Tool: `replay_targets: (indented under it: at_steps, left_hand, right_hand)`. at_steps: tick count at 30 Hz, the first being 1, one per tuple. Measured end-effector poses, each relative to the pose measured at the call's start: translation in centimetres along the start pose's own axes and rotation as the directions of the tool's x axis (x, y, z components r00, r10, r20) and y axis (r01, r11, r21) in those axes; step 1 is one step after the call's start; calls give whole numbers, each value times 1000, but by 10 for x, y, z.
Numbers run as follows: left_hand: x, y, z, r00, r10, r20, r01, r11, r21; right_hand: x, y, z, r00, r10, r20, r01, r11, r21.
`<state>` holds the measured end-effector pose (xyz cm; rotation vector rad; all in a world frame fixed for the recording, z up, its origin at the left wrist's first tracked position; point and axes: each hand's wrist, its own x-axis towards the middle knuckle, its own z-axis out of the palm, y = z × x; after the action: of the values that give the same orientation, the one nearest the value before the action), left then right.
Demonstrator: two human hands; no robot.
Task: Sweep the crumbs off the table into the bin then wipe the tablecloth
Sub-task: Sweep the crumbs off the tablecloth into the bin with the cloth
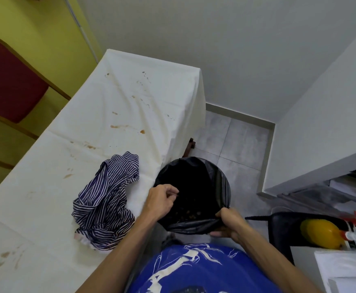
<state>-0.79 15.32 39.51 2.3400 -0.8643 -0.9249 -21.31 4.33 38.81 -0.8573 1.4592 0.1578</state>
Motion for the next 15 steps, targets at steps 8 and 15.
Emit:
replay_targets:
  at_steps: [8,15]
  left_hand:
    - [34,42,27,938,-167,-305,166,986,-30]
    - [66,80,71,901,-323,-289,272,941,-202]
  right_hand:
    - [24,-65,-72,996,-21,91,26,998,-53]
    - [73,-126,-130,994,5,108,0,999,-51]
